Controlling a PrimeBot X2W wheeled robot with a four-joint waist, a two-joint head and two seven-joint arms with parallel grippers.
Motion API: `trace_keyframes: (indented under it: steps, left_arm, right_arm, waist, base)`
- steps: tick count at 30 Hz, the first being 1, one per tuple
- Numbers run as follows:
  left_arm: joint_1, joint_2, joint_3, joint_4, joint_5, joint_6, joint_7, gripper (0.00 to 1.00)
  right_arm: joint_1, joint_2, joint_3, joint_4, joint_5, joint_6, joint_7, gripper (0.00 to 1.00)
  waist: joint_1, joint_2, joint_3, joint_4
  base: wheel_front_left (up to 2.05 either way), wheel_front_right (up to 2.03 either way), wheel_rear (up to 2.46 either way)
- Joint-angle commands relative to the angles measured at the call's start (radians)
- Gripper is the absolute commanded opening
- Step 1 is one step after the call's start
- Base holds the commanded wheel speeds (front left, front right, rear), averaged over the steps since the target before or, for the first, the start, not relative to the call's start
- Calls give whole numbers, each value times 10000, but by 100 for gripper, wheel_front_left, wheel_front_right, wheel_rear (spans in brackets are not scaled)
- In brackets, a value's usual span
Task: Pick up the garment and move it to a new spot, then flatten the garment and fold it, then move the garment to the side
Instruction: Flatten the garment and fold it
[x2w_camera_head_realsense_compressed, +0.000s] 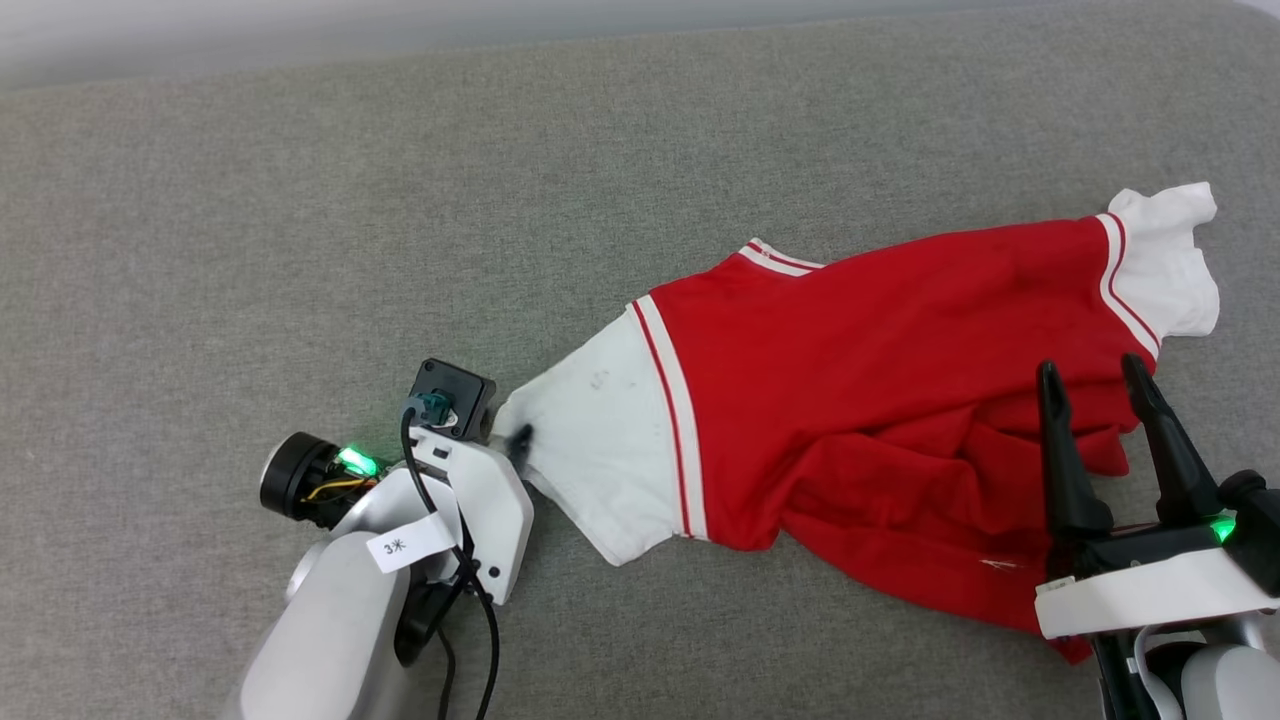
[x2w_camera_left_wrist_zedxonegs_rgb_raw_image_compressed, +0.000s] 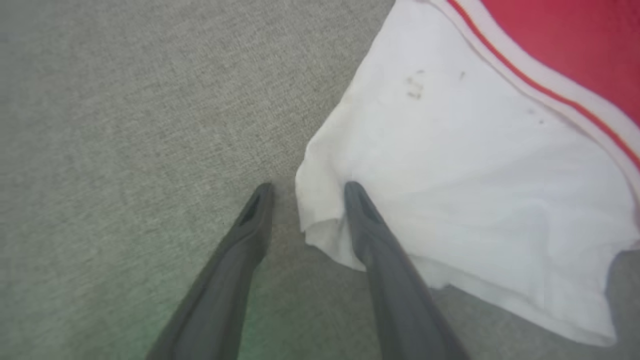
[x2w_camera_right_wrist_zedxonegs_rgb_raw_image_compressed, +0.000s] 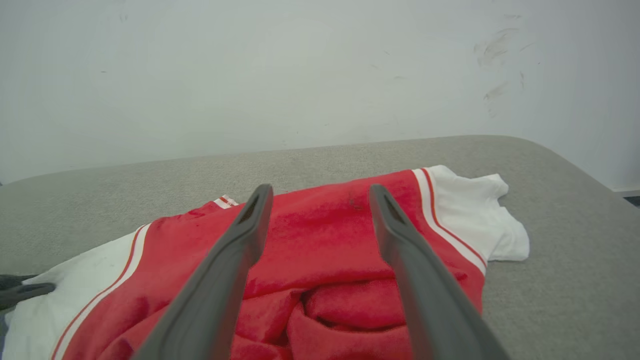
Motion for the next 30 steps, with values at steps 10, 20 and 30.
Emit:
trace_keyframes:
  steps: [10, 20, 30]
  left_arm:
    - [446, 160, 620, 73, -24, 900, -1818, 0]
    - [1043, 690, 1723, -605, -278, 1725, -3558, 0]
    - [2362, 856, 1833, -388, -861, 1545, -2912, 51]
  right_arm:
    - [-15, 26, -98, 325, -175, -7, 150, 100]
    - [275, 71, -14, 640, -149, -7, 571, 100]
    - [443, 179, -96, 985, -140, -7, 904, 100]
  waist:
    - [0, 0, -667, 295]
    - [0, 0, -1480, 744]
    - [0, 0, -1743, 995]
  base:
    - [0, 0, 0]
    - [0, 0, 0]
    - [0, 0, 0]
